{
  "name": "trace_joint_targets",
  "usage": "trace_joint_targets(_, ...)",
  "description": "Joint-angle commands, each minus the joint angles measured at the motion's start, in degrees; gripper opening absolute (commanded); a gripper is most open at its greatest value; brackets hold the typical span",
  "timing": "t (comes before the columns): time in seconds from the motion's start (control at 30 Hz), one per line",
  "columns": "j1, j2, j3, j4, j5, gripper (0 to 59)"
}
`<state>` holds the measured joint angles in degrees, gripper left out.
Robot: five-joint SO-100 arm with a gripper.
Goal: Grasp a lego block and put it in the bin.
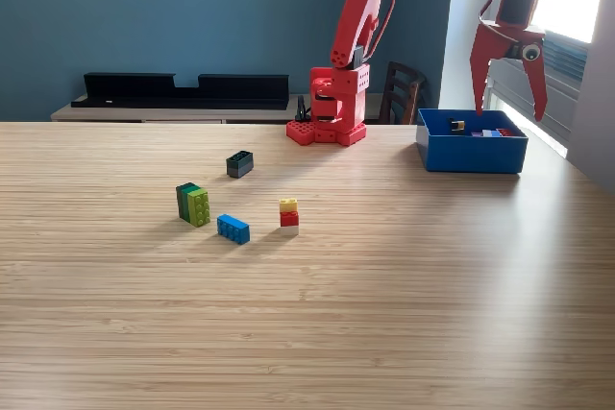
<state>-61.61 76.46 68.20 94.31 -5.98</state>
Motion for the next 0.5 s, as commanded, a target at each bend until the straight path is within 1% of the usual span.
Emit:
trace_joint_targets(0.03, 7.82, 1.23, -6.59, 1.14, 2.72, 8.4)
trace_joint_targets(0.1, 13.62, 1.23, -7.47, 1.14, 4.83, 0.8)
trace_joint_targets(0.13, 16.61, 1.23, -7.47, 1.14, 5.71, 0.1)
trace_joint_targets(0.33, 32.87, 1.32, -4.83, 0.97, 9.23, 0.1)
trace_joint_targets(0.5, 39.37, 0.79, -5.01, 0.79, 9.40, 0.1)
